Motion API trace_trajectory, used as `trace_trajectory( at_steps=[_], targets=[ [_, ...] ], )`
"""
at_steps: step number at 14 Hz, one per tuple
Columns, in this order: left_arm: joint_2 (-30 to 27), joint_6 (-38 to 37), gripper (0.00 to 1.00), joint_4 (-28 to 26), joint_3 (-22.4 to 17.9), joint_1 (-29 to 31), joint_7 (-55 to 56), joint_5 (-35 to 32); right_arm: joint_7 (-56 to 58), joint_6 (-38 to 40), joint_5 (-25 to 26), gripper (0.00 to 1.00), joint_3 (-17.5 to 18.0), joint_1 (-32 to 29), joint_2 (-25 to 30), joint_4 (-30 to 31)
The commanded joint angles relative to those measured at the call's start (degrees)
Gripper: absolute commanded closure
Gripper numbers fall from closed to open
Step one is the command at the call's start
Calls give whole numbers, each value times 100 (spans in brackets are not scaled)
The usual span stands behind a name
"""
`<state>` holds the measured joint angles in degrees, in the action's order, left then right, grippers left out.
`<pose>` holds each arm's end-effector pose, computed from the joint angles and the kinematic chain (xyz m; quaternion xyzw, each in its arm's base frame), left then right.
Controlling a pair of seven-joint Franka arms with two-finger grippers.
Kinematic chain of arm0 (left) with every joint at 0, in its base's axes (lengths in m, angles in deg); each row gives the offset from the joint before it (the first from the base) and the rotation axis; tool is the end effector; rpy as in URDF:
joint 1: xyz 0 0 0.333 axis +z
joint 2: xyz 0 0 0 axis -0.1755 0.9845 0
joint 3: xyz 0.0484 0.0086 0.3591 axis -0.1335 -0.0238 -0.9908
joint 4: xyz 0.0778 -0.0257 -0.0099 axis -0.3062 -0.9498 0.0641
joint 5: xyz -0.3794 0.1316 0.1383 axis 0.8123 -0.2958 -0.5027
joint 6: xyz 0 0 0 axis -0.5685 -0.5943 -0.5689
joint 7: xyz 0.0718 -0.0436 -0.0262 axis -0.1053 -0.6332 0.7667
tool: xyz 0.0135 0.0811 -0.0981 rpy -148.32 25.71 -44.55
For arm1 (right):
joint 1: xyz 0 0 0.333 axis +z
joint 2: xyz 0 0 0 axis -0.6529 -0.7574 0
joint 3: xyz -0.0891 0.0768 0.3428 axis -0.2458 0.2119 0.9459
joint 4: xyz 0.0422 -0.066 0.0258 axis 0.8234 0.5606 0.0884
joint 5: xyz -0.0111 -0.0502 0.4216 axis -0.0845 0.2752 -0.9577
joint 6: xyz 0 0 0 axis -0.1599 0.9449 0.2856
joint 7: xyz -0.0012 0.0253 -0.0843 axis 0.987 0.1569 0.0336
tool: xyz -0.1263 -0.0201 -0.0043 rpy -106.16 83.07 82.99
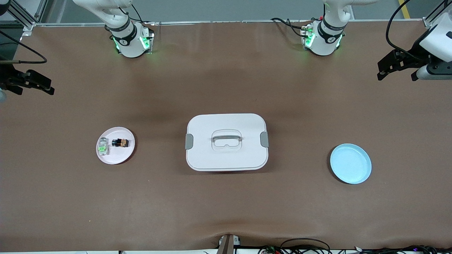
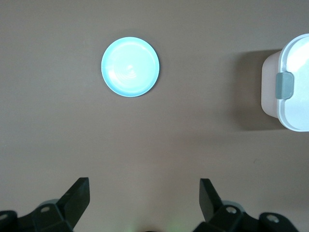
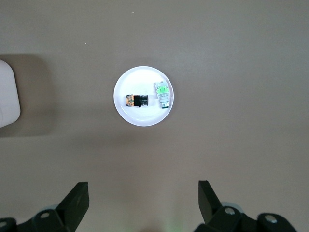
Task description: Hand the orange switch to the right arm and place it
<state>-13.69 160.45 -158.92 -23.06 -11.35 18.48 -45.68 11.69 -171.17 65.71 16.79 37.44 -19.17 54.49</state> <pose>0.5412 -0.0628 0.6831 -0.9997 0.0242 -0.0051 0.0066 0.5782 -0.0254 0.6519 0.9995 -0.0055 -0.0319 0.0054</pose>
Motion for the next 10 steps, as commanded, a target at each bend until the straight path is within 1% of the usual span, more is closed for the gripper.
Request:
trace_trajectory(
  at_steps=[1, 10],
  targets=[
    [-114, 52, 0, -88, 39, 37, -127, 89, 81, 156, -58, 0, 68, -116, -47, -215],
    [-35, 43, 0, 70, 57, 28, -119, 80, 63, 156, -5, 0, 68, -116, -47, -242]
  ],
)
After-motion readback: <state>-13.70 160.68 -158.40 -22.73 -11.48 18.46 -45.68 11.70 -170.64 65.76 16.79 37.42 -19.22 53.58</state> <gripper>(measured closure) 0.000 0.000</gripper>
